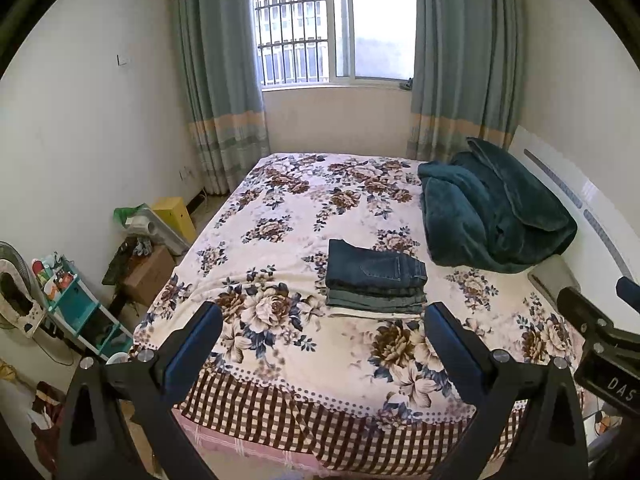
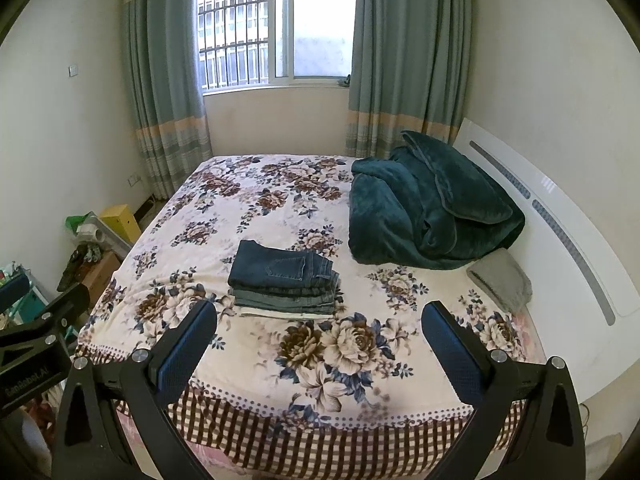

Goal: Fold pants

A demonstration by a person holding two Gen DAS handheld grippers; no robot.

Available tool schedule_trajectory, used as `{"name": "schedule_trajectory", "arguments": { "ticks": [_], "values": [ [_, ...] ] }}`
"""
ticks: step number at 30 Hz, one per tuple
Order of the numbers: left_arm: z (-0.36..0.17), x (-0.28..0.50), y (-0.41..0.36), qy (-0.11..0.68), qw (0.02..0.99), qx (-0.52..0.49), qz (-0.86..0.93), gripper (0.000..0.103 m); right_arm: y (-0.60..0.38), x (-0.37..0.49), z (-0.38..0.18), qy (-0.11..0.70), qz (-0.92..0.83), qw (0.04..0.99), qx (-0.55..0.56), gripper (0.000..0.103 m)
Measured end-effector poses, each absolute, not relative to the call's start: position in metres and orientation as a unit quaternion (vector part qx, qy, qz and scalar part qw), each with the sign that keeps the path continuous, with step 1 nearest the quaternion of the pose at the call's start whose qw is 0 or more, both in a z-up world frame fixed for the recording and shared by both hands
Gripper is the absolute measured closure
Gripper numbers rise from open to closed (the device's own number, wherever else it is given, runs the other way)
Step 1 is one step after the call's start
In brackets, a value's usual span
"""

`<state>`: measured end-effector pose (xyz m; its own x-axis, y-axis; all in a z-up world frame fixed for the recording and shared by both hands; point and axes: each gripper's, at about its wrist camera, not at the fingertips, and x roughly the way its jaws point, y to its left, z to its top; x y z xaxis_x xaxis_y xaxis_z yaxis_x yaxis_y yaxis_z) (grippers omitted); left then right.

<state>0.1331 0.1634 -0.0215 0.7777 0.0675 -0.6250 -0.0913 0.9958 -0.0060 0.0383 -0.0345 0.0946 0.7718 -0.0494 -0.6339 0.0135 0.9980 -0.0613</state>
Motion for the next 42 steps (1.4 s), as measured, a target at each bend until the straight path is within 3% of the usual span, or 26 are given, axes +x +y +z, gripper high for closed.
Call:
{"name": "schedule_trajectory", "arguments": {
  "ticks": [42],
  "values": [
    [-0.008, 0.144, 0.159, 0.325, 0.945, -0.009, 0.04, 0.0, -0.036, 0.043, 0.101, 0.332, -0.023, 0.943, -0.021, 0.0]
  ]
}}
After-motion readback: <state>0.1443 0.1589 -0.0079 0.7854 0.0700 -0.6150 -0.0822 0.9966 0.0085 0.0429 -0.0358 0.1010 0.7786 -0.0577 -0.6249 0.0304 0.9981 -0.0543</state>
